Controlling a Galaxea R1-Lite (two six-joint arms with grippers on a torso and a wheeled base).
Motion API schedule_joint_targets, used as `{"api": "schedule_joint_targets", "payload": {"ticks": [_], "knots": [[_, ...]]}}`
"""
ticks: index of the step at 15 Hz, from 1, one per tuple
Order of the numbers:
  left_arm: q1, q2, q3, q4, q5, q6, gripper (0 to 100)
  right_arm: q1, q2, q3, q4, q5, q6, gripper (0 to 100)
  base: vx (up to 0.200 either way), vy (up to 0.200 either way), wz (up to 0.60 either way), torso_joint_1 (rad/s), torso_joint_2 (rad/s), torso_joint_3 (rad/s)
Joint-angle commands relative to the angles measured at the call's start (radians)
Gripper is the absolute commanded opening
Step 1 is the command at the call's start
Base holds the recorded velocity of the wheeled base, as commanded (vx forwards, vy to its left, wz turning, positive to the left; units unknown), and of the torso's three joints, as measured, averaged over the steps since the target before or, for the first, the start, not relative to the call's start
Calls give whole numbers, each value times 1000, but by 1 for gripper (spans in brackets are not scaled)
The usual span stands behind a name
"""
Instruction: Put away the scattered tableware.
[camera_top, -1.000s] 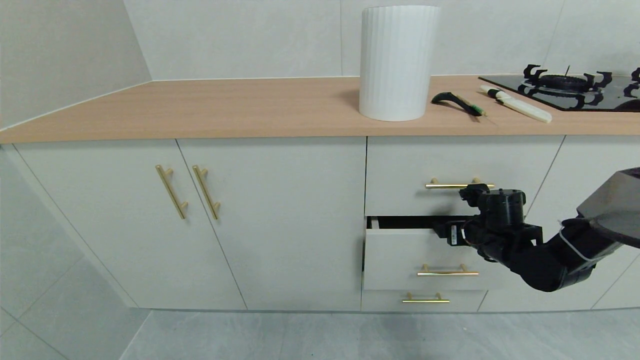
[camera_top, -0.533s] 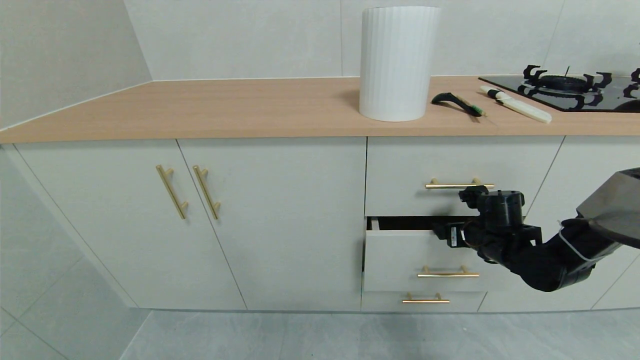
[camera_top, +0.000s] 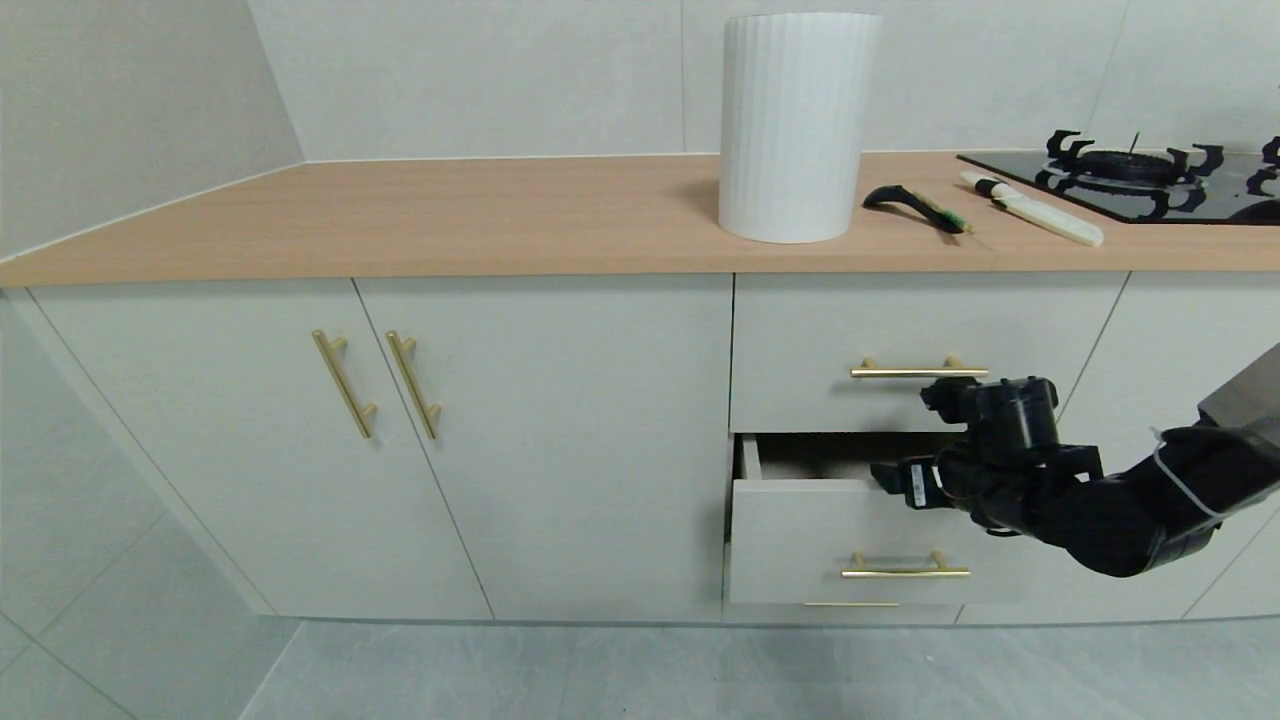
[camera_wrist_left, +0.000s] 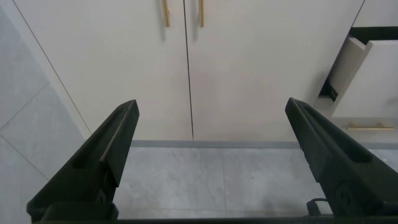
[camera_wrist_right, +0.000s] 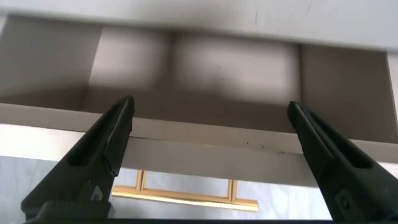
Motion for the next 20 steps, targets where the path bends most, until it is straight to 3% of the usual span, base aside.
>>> {"api": "schedule_joint_targets", "payload": {"ticks": [1, 20], "knots": [[0, 0, 0, 0, 1, -1, 100, 3, -32, 2, 21, 2, -1, 100, 0, 0, 0, 0, 0, 0], [0, 0, 0, 0, 1, -1, 100, 126, -222, -6, 625, 16, -83, 100, 0, 0, 0, 0, 0, 0]]}}
